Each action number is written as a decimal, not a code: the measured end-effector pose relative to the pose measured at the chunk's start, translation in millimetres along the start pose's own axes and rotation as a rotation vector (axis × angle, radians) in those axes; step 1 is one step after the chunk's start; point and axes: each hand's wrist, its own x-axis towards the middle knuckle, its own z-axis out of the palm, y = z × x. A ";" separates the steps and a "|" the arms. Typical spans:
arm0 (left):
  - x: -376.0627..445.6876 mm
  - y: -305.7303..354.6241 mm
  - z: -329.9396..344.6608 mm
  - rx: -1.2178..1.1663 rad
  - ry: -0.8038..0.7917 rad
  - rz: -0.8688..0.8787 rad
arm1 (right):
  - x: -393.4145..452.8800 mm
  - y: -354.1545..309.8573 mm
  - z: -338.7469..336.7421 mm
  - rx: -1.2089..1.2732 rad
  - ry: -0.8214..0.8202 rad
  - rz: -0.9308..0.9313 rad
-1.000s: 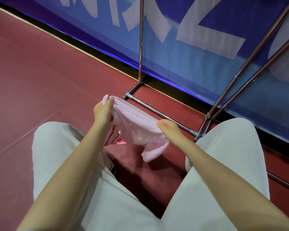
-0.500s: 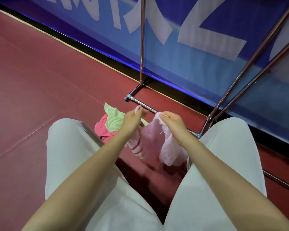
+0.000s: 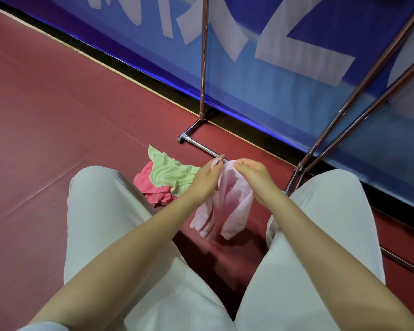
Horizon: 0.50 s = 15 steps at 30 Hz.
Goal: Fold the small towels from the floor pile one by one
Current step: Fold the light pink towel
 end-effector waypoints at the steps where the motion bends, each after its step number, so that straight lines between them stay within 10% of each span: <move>1: -0.2 -0.8 -0.8 -0.008 -0.016 -0.013 | -1.0 0.1 0.0 -0.010 -0.013 -0.007; 15: 7.0 4.5 -24.9 -0.156 0.215 -0.068 | 6.7 24.7 -0.1 -0.478 -0.180 -0.318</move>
